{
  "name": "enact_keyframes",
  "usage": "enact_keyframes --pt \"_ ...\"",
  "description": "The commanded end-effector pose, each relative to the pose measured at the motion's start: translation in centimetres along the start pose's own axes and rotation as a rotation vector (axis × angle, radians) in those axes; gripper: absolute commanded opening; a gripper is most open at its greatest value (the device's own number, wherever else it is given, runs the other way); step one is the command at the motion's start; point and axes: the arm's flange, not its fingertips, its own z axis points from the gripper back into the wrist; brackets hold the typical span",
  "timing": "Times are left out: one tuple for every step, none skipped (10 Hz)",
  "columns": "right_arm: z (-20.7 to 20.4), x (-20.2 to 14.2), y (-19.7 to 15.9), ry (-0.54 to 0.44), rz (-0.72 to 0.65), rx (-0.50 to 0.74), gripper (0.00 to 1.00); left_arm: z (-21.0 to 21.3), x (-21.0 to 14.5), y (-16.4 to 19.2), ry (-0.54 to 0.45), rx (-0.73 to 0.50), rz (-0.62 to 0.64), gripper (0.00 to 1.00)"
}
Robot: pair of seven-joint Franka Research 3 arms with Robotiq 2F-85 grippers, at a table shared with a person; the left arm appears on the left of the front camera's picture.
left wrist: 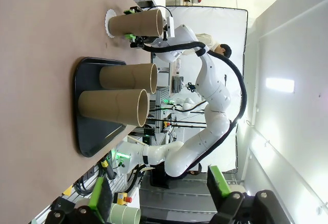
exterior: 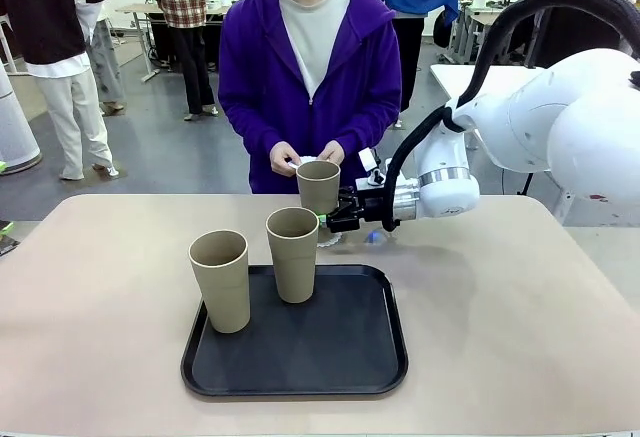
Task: Place coasters on the table and set cups on them.
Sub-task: Pick up one Reusable plastic cup and place it on a coaster set by the human.
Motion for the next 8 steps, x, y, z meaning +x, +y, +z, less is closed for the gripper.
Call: enact_keyframes --pt "-0.44 -0.11 -1.09 0.011 0.009 0.004 0.81 -0.01 -0.10 -0.27 -0.006 -0.018 -0.007 1.00" --pt "-0.32 -0.17 -1.19 0.011 0.010 0.002 0.81 -0.01 -0.10 -0.27 -0.006 -0.018 -0.007 1.00" --pt "-0.25 -0.25 -1.25 0.011 0.013 0.005 0.81 -0.01 -0.10 -0.27 -0.006 -0.018 -0.007 1.00" --pt "-0.21 -0.29 -1.21 0.016 0.011 0.008 0.98 -0.01 -0.10 -0.27 -0.006 -0.018 -0.007 1.00" --pt "-0.20 -0.31 -1.16 0.022 0.007 0.010 1.00 -0.01 -0.10 -0.27 -0.006 -0.018 -0.007 1.00" --pt "-0.17 -0.25 -1.19 0.027 0.003 0.006 1.00 -0.01 -0.10 -0.27 -0.006 -0.018 -0.007 1.00" --pt "-0.08 -0.18 -1.16 0.034 -0.005 0.002 1.00 -0.01 -0.10 -0.27 -0.006 -0.018 -0.007 1.00" --pt "-0.02 -0.08 -1.09 0.045 -0.014 0.006 1.00 -0.01 -0.10 -0.27 -0.006 -0.018 -0.007 1.00"
